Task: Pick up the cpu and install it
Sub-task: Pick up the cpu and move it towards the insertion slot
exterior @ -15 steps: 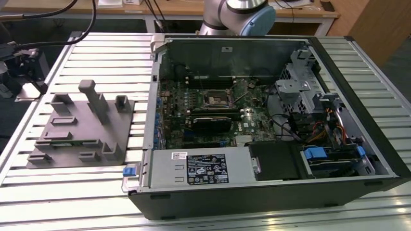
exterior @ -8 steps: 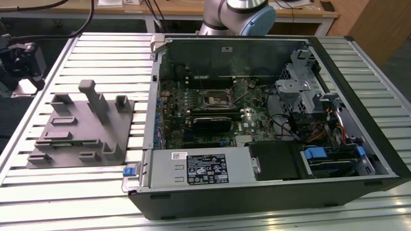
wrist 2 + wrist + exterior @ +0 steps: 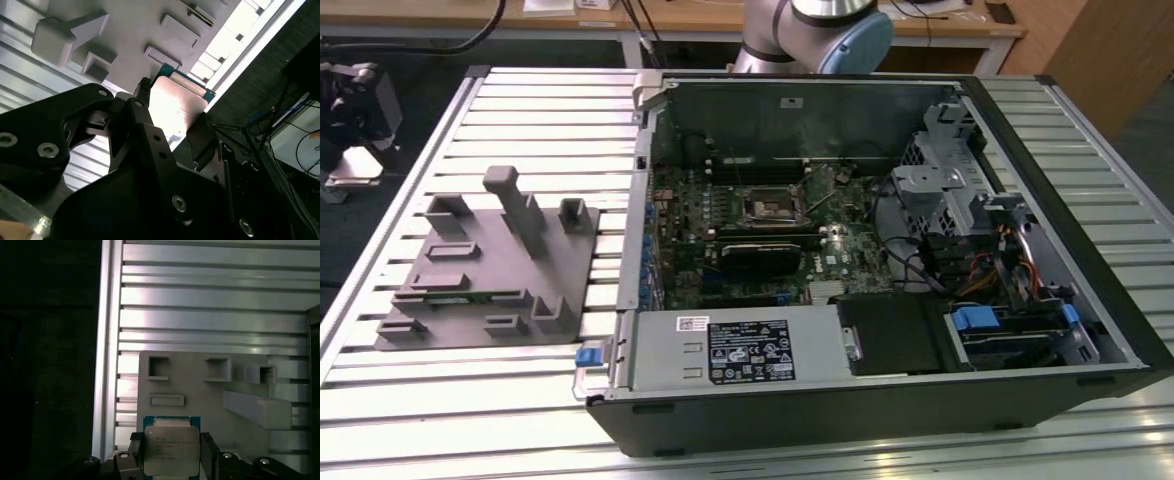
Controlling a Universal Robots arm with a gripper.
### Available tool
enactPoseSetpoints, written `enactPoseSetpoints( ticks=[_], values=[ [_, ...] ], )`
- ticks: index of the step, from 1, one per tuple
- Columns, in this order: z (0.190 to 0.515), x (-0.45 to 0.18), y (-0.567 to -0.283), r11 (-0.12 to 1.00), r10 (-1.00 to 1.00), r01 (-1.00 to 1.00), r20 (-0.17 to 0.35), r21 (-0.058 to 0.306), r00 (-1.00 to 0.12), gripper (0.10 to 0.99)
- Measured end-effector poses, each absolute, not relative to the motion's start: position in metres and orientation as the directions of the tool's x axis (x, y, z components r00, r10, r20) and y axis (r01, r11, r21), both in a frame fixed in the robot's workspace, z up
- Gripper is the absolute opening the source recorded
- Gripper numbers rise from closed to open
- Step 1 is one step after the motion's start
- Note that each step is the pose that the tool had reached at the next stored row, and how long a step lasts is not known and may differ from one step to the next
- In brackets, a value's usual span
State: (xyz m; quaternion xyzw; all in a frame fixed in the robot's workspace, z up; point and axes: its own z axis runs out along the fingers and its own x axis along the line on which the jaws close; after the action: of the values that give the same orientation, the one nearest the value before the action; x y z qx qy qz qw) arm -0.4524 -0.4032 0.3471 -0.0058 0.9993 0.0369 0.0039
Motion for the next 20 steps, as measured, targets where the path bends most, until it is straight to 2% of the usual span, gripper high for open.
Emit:
enactPoseSetpoints(
  ticks=[14, 20],
  values=[
    [0.395, -0.452, -0.403, 0.997, -0.011, -0.012, -0.008, 0.074, -1.0, 0.545],
    [0.398, -0.447, -0.403, 0.997, -0.011, -0.012, -0.008, 0.075, -1.0, 0.545]
  ],
)
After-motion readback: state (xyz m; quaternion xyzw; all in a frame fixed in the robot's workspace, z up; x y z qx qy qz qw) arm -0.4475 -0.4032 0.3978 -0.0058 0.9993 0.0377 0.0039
